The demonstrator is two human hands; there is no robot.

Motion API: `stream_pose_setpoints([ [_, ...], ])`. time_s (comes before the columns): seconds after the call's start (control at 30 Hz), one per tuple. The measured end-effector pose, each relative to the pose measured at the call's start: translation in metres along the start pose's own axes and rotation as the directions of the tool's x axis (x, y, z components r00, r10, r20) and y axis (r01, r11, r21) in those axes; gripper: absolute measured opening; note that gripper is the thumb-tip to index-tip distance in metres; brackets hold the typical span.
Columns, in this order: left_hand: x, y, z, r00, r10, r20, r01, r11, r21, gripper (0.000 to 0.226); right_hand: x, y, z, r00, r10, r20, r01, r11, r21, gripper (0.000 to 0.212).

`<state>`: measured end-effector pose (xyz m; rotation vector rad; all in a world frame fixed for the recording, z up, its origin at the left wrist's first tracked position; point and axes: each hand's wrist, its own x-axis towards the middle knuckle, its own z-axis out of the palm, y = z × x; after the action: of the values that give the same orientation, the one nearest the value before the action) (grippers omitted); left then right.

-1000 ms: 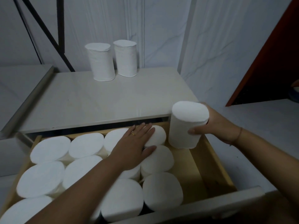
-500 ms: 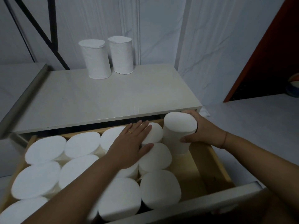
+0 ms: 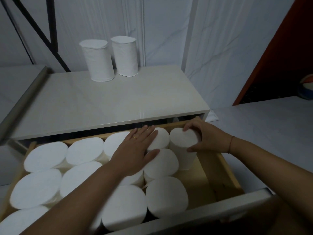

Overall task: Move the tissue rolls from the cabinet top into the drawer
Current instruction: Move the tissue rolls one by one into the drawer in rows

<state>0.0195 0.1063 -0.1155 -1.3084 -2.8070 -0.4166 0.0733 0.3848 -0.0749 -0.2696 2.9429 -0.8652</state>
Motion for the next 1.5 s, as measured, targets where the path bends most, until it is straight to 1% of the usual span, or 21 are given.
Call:
stream_pose_setpoints([
  [0.13,0.000,0.000,0.000,1.000,0.000,-0.003,0.000,1.000,0.006,0.070,-0.001,0.001,0.001,1.000,0.016,0.010,-0.016,0.999,0.037,0.063],
  [0.27,0.000,0.000,0.000,1.000,0.003,-0.012,-0.002,1.000,0.002,0.068,0.000,-0.003,0.002,0.999,0.019,0.046,-0.025,0.991,0.130,0.072],
  [0.37,0.000,0.000,0.001,1.000,0.007,-0.012,-0.007,1.000,0.015,0.068,-0.001,-0.004,0.005,0.995,0.022,0.097,-0.031,0.996,0.085,0.077],
  [0.47,0.000,0.000,0.000,1.000,0.007,-0.017,-0.007,1.000,0.012,0.067,0.000,-0.007,0.008,0.991,-0.003,0.131,-0.001,1.000,0.025,0.080],
  [0.57,0.000,0.000,0.000,1.000,0.010,-0.022,-0.010,1.000,0.016,0.066,0.003,-0.009,0.007,0.993,-0.038,0.108,0.043,0.998,-0.049,0.080],
  [0.67,0.000,0.001,-0.001,1.000,0.009,-0.016,-0.009,1.000,0.006,0.068,0.007,-0.008,0.007,0.995,-0.045,0.090,0.055,0.992,-0.114,0.082],
  [1.0,0.001,0.000,0.000,1.000,0.000,-0.010,0.000,1.000,0.007,0.067,0.018,0.000,0.016,0.997,-0.070,-0.015,0.065,0.975,-0.213,0.084],
  [1.1,0.000,0.001,-0.001,1.000,0.004,-0.003,-0.004,1.000,0.010,0.068,0.018,0.003,0.015,0.997,-0.068,-0.038,0.057,0.971,-0.234,0.085],
  [1.27,0.001,0.003,-0.003,1.000,0.000,0.016,-0.001,1.000,0.016,0.068,0.011,0.003,0.010,0.999,-0.051,0.004,0.050,0.967,-0.249,0.089],
  [1.37,0.006,0.006,-0.007,0.999,0.028,0.039,-0.030,0.998,0.059,0.062,0.008,0.000,0.005,1.000,-0.030,-0.002,0.029,0.972,-0.235,0.084],
  [1.5,0.025,0.021,-0.011,0.993,0.105,0.056,-0.110,0.989,0.099,0.063,0.008,-0.007,0.004,0.999,0.003,-0.049,-0.014,0.973,-0.229,0.077],
])
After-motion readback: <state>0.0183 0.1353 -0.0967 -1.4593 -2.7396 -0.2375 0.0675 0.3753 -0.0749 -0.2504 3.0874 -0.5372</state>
